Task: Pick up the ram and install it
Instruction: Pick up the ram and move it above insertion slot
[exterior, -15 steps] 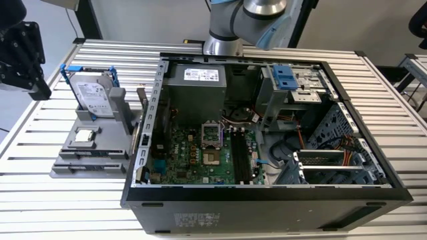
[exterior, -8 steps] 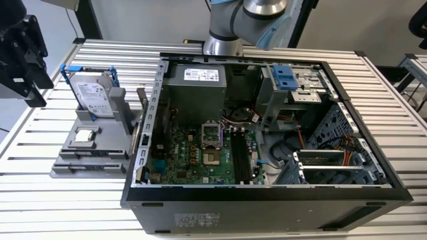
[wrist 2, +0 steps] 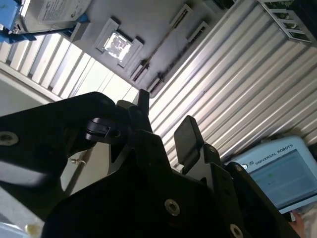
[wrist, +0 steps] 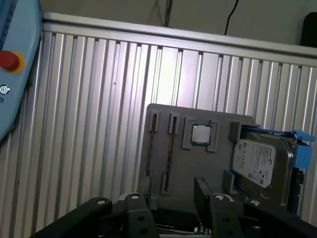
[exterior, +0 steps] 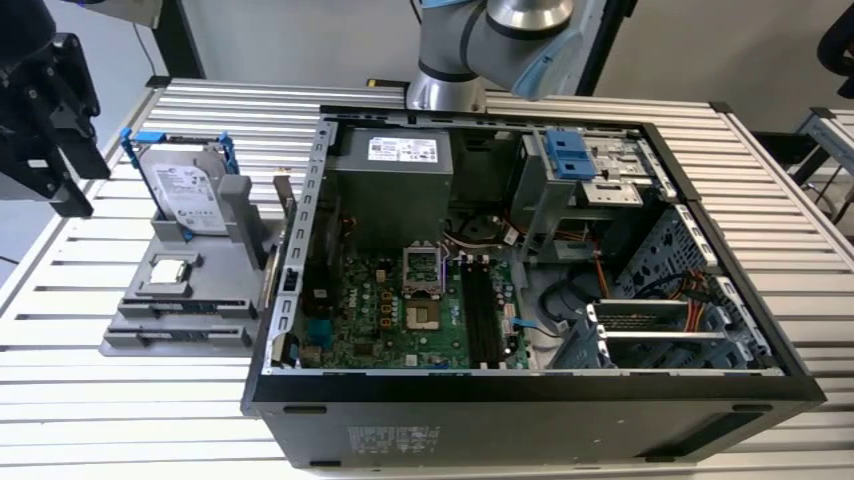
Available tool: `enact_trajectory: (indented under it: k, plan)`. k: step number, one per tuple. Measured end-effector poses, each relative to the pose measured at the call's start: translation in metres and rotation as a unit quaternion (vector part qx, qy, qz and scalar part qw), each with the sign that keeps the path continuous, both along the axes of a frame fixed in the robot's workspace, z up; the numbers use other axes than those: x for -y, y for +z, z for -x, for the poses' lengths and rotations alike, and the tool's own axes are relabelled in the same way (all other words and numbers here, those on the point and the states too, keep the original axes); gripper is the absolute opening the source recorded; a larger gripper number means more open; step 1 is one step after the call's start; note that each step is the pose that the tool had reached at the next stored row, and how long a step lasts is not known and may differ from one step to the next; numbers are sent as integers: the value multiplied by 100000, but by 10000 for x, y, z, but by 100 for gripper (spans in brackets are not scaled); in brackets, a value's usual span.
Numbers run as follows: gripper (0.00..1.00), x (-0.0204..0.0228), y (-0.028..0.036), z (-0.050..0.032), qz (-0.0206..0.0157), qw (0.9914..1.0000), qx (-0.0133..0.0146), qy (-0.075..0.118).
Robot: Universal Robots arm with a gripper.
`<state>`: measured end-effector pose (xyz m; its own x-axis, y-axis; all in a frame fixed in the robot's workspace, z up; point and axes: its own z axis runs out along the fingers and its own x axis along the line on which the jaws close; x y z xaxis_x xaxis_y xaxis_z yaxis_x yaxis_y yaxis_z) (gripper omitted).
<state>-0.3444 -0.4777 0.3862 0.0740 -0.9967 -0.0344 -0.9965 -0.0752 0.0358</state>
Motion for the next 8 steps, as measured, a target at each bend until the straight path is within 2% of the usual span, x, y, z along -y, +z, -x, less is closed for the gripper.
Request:
enact_trajectory:
  k: [3, 8]
  plan:
    - [100, 0, -50, 0, -4, 99987, -4, -1625]
    - [100, 0, -141, 0, -23, 99978, 36, -2087]
